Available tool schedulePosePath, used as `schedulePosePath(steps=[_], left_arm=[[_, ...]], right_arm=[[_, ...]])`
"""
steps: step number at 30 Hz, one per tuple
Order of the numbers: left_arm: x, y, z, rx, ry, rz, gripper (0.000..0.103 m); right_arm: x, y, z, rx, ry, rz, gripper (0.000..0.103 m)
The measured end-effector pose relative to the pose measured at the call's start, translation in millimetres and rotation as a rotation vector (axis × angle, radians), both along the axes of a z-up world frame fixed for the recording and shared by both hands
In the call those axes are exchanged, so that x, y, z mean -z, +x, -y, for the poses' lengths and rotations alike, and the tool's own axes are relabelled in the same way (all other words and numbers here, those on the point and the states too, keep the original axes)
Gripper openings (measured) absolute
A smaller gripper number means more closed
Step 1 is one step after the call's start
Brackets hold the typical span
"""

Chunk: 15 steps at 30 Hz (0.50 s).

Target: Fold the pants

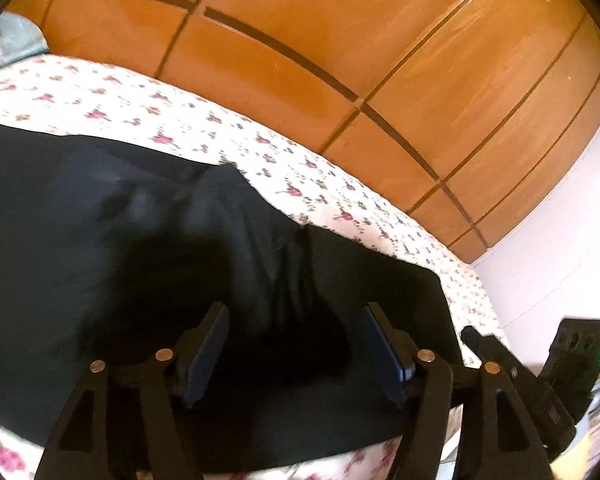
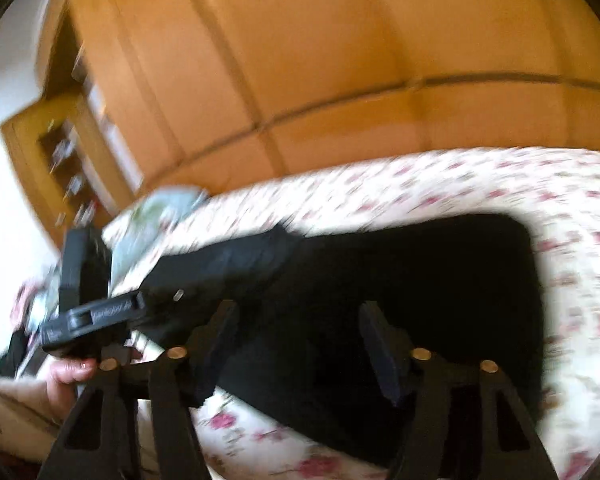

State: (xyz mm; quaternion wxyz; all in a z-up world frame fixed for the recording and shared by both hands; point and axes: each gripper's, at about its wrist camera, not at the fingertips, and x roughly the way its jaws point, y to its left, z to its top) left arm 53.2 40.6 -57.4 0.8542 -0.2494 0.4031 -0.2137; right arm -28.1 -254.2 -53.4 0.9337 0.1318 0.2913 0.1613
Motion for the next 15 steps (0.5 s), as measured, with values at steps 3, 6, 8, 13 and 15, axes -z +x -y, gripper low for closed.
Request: schedulePosePath(steps=[3,6,8,13,15], left_arm=[[11,32,24,0.037,0.048,-0.088,0.068],[27,48,42,0.063,0.088,-0.166,0.037],[28,46,47,0.086,0.055,-0.157,0.019],[-9,11,37,0.082,0.079,0.014,0.014],[-7,8,36,0.068,0.112,0.005,0.014]], right_arm=[[3,19,34,0.167,-0.054,-0.057,0.030],[18,42,57,0.233,-0.028,-0.138,0.026],[28,51,59,0.242,-0.034,-0.167,0.023],[35,57,53,0.245,-0.068,-0.165,0.023],[38,53,49,0.227,-0.088,-0.159,0.021]])
